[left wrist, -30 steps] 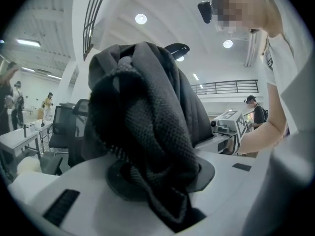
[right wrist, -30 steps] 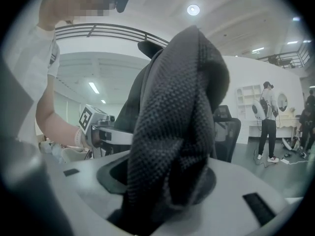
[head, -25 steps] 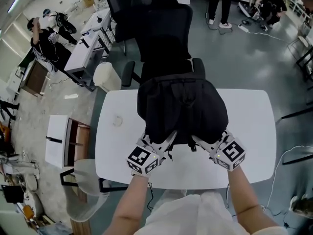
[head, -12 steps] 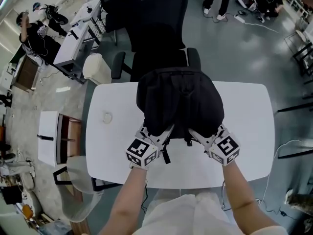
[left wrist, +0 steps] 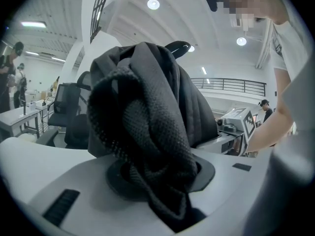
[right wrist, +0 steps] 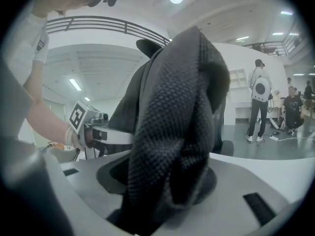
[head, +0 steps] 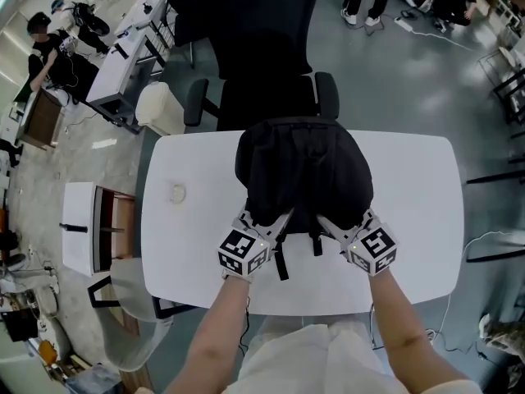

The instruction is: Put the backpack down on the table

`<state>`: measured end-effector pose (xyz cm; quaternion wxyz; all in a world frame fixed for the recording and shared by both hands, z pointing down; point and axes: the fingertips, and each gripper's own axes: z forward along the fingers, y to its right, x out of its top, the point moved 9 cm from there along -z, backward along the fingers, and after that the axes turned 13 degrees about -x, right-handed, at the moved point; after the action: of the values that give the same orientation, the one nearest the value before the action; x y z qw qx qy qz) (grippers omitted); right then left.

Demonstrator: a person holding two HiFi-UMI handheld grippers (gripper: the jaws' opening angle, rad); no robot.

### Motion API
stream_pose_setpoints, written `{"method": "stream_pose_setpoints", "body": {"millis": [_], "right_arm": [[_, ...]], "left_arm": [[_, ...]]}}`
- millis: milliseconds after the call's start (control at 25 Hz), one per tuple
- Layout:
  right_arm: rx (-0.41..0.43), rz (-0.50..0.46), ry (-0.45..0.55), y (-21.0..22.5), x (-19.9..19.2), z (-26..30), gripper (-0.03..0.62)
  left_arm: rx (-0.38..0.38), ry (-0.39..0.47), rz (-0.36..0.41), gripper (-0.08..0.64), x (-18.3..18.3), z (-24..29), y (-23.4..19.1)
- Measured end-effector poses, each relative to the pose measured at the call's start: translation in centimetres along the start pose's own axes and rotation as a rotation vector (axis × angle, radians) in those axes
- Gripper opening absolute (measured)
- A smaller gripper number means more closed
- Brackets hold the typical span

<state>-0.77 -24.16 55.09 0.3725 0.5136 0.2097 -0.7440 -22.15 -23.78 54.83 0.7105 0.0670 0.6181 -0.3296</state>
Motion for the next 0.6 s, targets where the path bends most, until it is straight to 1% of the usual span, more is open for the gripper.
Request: {"method": "stream_pose_setpoints", "body": {"millis": [280,600], "right_arm": [[-0.006,0.026,-0.007,-0.1,-1.5,0.0,0.221],[0.012,0.039,-0.022,0.3,-2.2,0.4,0.224]], "left_arm": [[-0.015,-0.021,-0.004,0.149,-1.2,0.0,0.0],[-0.03,-0.022,-0.02,0.166,-2.2,0.4,-0.6]]}}
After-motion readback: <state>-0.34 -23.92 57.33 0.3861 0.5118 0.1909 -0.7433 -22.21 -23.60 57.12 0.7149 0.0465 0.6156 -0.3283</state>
